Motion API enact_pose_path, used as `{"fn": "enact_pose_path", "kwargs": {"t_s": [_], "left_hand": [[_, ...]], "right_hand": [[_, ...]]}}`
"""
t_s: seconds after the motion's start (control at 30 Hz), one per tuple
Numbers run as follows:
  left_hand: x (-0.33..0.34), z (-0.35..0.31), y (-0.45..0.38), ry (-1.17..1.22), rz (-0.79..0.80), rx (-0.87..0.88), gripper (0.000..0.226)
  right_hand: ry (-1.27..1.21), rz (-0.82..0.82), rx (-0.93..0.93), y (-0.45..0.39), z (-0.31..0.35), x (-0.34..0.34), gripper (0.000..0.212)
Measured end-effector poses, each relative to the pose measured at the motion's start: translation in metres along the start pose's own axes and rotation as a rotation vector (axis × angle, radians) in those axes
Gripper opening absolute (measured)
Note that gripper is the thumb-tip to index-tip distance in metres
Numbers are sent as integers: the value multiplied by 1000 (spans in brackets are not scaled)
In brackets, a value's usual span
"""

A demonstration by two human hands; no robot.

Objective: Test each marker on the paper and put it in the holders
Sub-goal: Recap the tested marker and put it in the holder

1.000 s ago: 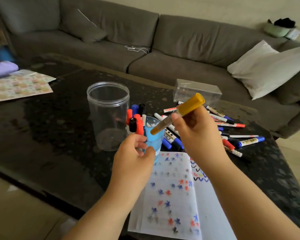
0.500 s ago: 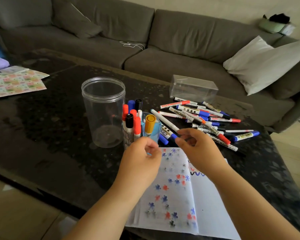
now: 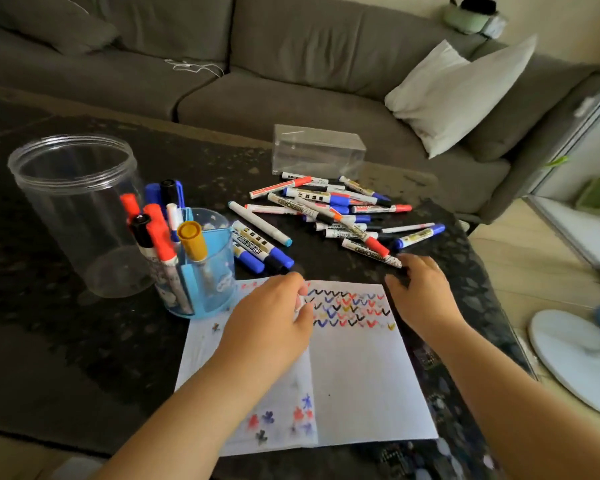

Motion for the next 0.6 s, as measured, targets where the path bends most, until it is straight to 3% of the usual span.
{"fn": "enact_pose_path", "kwargs": {"t_s": [0.23,0.37,0.6], "left_hand": [[25,-12,-10,-6,36,-10,13],[27,-15,-11,-16,37,-5,12],[15,-12,-9,8,12,-36,13]], "right_hand": [[139,20,-19,-55,6,12,52],[203,13,-35,-67,15,23,42],[-60,-169,-57,-42,5,-19,26]]}}
Point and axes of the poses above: each hand's wrist, its own y-axis away from the middle knuckle, its own x-axis out of the palm, z = x × y, the point moved 10 cm from there along -y, towards the middle knuckle, and after that the axes turned 13 degrees about y, right-handed, at the moved point
